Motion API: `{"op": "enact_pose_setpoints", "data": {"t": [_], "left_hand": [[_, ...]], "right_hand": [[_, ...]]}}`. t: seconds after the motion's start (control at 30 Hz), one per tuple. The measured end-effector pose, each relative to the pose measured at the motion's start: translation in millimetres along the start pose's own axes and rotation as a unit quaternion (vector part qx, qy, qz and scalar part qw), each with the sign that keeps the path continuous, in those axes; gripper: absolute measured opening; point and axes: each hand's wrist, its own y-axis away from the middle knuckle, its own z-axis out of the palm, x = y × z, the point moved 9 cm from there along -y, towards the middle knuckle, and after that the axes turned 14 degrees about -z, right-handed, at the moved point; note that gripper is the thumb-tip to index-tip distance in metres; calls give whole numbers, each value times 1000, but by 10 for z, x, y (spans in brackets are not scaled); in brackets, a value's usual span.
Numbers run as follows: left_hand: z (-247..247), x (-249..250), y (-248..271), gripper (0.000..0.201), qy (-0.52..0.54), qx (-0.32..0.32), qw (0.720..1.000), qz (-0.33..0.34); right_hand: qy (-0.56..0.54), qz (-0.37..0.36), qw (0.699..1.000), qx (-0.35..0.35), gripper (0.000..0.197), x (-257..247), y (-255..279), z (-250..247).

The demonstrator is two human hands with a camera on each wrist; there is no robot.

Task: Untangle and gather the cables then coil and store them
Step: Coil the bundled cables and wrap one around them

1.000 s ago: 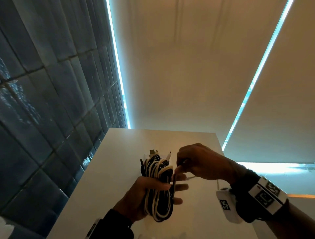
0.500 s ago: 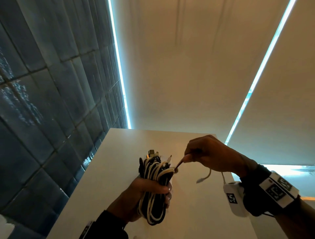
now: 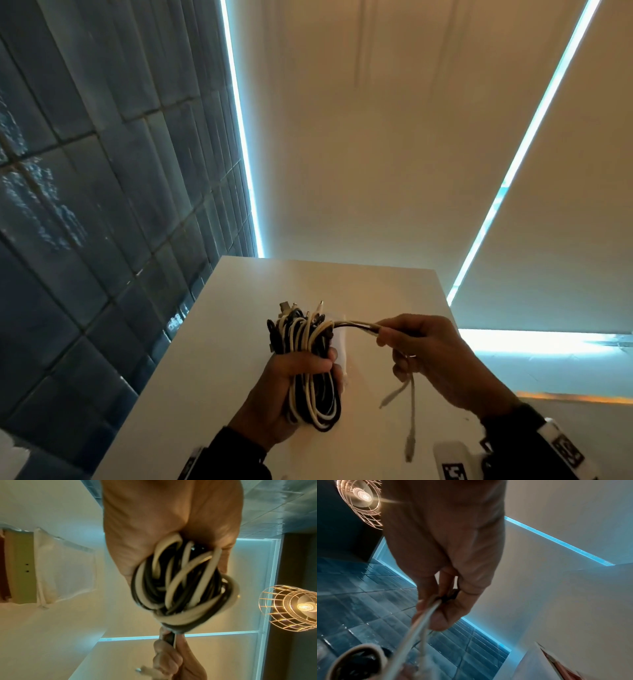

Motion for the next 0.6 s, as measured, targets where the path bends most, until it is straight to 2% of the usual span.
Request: {"op": "enact_pose_setpoints", "data": {"t": [0.2,0.27,0.37,0.47,0.6], "left_hand": [[-75,31,-61,14,29,59,997,44],[-76,46,-58,5,30,73,995,56],[-116,8,-117,6,42,98,993,58],[-143,-3,-197,24,45,115,990,74],[-160,42,-208,67,30,116,987,103]], "right_hand": [[-38,32,997,61,18,248,168,43],[-33,23,994,101,15,257,190,21],[-51,-15,987,151,22,119,195,68],[-16,-57,990,128,27,-75,207,327],[73,-93,987,104,7,-174,207,461]]}}
